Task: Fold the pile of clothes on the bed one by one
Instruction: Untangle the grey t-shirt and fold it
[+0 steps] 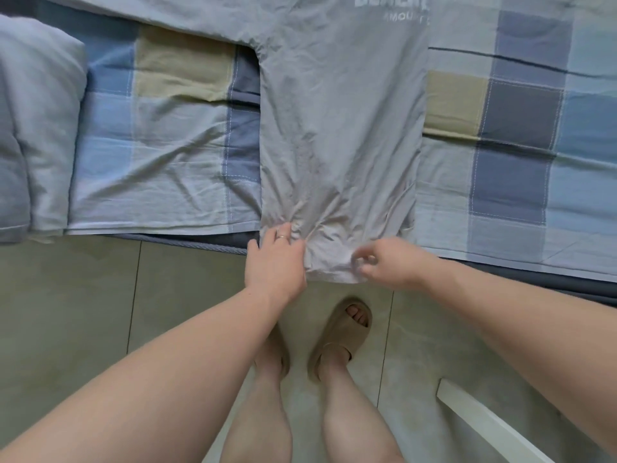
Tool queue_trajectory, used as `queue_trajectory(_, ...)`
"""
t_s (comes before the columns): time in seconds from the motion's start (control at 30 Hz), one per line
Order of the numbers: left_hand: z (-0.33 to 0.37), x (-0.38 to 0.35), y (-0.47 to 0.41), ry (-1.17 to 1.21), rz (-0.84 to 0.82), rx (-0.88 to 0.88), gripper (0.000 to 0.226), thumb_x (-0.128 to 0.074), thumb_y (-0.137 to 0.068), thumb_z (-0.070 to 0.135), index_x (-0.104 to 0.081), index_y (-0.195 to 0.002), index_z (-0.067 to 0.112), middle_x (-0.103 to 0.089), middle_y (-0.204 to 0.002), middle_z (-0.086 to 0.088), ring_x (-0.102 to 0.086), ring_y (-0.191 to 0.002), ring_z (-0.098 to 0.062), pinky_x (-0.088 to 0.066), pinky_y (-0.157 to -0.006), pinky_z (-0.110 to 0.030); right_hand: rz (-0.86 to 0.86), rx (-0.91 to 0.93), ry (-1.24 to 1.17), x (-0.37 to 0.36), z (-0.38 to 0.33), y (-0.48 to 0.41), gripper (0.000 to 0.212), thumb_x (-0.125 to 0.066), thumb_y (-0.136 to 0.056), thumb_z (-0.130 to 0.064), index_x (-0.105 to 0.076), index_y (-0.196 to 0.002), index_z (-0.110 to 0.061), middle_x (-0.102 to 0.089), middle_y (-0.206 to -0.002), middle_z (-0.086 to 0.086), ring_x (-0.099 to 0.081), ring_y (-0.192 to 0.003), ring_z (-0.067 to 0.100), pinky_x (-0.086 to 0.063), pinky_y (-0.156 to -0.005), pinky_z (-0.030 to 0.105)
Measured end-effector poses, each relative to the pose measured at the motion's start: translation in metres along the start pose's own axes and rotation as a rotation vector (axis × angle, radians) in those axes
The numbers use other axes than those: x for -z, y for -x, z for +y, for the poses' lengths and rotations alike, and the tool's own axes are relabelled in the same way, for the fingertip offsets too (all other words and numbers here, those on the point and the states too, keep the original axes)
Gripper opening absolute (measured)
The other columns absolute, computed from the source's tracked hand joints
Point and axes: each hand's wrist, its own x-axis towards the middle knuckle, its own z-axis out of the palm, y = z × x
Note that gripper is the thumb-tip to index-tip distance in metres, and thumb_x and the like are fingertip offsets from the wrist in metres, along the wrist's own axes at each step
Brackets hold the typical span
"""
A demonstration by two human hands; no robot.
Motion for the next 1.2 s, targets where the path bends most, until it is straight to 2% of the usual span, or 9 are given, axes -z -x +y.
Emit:
queue_trajectory(0.13,-0.002,0.054,-0.034,0.073,0.237,-0.126,0.034,-0.047,-0.097,0.033,-0.065,-0.123,0.021,-0.056,-0.133,-0.005,-0.049,-0.122,-0.029,-0.040,-0.092,-0.040,0.414,-0.010,-0.125,0.050,0.004,-0.004,0.038,-0.048,-0.099,-0.024,-0.058,-0.136,-0.023,-0.065,-0.128,0.000,-0.057,-0.120,0.023,-0.049,-0.096,0.041)
queue_trajectory(0.27,0.002,0.093,-0.103,0.126,0.329,-0.165,0.055,-0.046,-0.101,0.042,-0.034,-0.153,0.030,-0.014,-0.168,-0.007,-0.009,-0.154,-0.030,-0.015,-0.122,-0.048,0.717,0.027,-0.057,0.097,0.018,-0.068,0.055,-0.054,-0.097,-0.029,-0.042,-0.151,-0.023,-0.038,-0.156,0.009,-0.032,-0.143,0.034,-0.030,-0.114,0.047)
queue_trajectory(0.37,0.005,0.114,-0.167,0.056,0.373,-0.206,0.062,-0.035,-0.103,0.054,-0.015,-0.159,0.036,0.007,-0.169,0.000,0.009,-0.155,-0.027,0.001,-0.125,-0.050,0.825,0.028,0.089,0.140,0.028,-0.128,0.063,-0.042,-0.100,-0.045,-0.024,-0.159,-0.029,-0.009,-0.169,0.004,-0.009,-0.154,0.033,-0.014,-0.120,0.051)
queue_trajectory(0.53,-0.004,0.079,-0.230,-0.025,0.462,-0.190,0.072,-0.028,-0.097,0.068,-0.009,-0.160,0.038,0.004,-0.170,0.000,0.007,-0.156,-0.025,0.007,-0.124,-0.050,0.909,-0.002,0.187,0.151,0.052,-0.210,0.068,-0.026,-0.099,-0.054,-0.016,-0.161,-0.027,-0.008,-0.169,0.005,-0.008,-0.155,0.031,-0.005,-0.124,0.051)
queue_trajectory(0.67,-0.002,0.086,-0.227,-0.026,0.474,-0.184,0.070,-0.034,-0.093,0.067,-0.029,-0.155,0.037,-0.016,-0.168,-0.001,-0.011,-0.154,-0.027,-0.005,-0.124,-0.050,0.840,-0.007,0.177,0.157,0.052,-0.202,0.070,-0.027,-0.096,-0.056,-0.017,-0.160,-0.029,-0.011,-0.169,0.003,-0.011,-0.154,0.028,-0.007,-0.123,0.049)
queue_trajectory(0.77,-0.008,0.125,-0.231,-0.022,0.603,-0.168,0.057,-0.040,-0.093,0.057,-0.048,-0.143,0.031,-0.035,-0.159,-0.004,-0.029,-0.148,-0.029,-0.018,-0.121,-0.048,0.843,0.000,0.123,0.193,0.046,-0.184,0.071,-0.034,-0.088,-0.057,-0.033,-0.154,-0.032,-0.033,-0.159,0.003,-0.032,-0.143,0.030,-0.023,-0.112,0.047)
queue_trajectory(0.83,-0.017,0.154,-0.250,-0.031,0.686,-0.123,0.061,-0.037,-0.095,0.055,-0.037,-0.152,0.032,-0.028,-0.164,-0.005,-0.022,-0.151,-0.030,-0.014,-0.122,-0.050,0.925,0.032,0.056,0.228,0.039,-0.183,0.069,-0.038,-0.087,-0.054,-0.037,-0.152,-0.033,-0.036,-0.157,0.004,-0.035,-0.139,0.030,-0.024,-0.109,0.045)
queue_trajectory(0.97,-0.049,0.196,-0.302,-0.029,0.541,-0.032,0.068,-0.020,-0.098,0.064,0.004,-0.158,0.043,0.013,-0.169,0.001,0.014,-0.155,-0.024,0.006,-0.124,-0.051,0.941,0.003,0.094,0.288,0.035,-0.221,0.068,-0.037,-0.100,-0.053,-0.007,-0.160,-0.038,0.005,-0.169,0.000,0.002,-0.155,0.026,-0.001,-0.122,0.047)
queue_trajectory(1.2,-0.090,0.204,-0.339,0.013,0.474,-0.127,0.080,-0.003,-0.083,0.079,0.009,-0.156,0.048,0.016,-0.168,0.006,0.019,-0.154,-0.018,0.014,-0.122,-0.044,0.739,-0.138,0.045,0.302,0.026,-0.254,0.068,-0.027,-0.100,-0.062,0.002,-0.158,-0.042,0.013,-0.168,-0.007,0.012,-0.155,0.021,0.006,-0.123,0.049)
